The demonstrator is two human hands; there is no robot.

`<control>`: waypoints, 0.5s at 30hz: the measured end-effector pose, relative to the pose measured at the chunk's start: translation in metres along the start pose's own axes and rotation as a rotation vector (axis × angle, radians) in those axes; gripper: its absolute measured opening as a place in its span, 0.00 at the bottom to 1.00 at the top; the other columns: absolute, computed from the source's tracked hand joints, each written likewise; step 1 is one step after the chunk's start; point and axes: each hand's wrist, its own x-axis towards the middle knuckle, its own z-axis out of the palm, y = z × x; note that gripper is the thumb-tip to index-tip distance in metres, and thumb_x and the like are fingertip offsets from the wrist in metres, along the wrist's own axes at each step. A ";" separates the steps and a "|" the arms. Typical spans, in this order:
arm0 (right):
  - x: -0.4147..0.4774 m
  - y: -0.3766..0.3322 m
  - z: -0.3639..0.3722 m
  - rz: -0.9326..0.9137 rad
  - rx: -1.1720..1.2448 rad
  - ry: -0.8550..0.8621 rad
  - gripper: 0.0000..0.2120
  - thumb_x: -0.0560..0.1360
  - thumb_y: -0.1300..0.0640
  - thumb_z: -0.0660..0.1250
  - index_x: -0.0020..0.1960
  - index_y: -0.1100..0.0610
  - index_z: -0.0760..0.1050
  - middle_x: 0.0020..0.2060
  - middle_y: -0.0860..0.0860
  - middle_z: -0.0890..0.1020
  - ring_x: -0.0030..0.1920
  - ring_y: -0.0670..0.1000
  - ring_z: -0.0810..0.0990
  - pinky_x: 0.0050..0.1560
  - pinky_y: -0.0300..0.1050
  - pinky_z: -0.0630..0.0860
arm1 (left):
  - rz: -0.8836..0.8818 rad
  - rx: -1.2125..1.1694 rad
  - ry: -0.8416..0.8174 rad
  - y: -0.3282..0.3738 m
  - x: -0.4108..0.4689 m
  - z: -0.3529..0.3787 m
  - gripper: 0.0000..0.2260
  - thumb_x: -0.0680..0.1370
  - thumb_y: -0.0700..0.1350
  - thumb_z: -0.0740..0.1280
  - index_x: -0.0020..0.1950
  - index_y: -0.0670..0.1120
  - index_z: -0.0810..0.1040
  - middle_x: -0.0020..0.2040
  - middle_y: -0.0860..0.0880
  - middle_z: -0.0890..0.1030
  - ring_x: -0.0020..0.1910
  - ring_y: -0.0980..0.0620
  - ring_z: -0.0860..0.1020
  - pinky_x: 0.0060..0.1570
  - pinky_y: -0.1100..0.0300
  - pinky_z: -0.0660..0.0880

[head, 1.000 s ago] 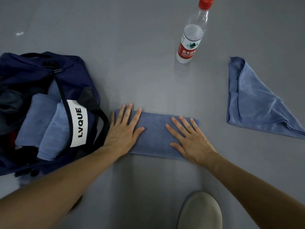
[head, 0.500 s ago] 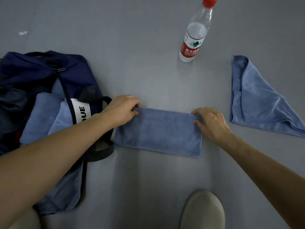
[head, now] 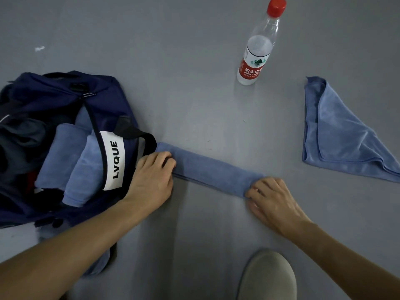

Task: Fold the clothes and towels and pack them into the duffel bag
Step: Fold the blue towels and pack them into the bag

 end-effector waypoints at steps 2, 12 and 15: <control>0.012 -0.001 -0.007 -0.014 0.022 0.036 0.11 0.78 0.53 0.61 0.44 0.53 0.81 0.41 0.50 0.81 0.43 0.57 0.80 0.47 0.53 0.71 | -0.096 -0.036 0.023 0.017 -0.002 -0.004 0.14 0.74 0.44 0.71 0.58 0.43 0.78 0.62 0.44 0.77 0.59 0.40 0.76 0.57 0.45 0.72; 0.039 -0.003 0.002 0.049 0.141 -0.214 0.23 0.77 0.52 0.58 0.71 0.48 0.72 0.66 0.57 0.73 0.54 0.61 0.78 0.50 0.53 0.78 | -0.527 -0.408 -0.025 0.079 0.025 0.039 0.40 0.79 0.67 0.44 0.82 0.41 0.40 0.81 0.38 0.40 0.80 0.40 0.38 0.77 0.47 0.37; 0.031 -0.019 0.002 0.105 0.274 -0.303 0.25 0.80 0.43 0.55 0.76 0.46 0.65 0.59 0.54 0.74 0.51 0.57 0.78 0.48 0.53 0.80 | -0.165 -0.233 -0.049 0.043 0.055 0.046 0.38 0.79 0.65 0.44 0.82 0.43 0.43 0.82 0.41 0.41 0.81 0.42 0.39 0.78 0.45 0.40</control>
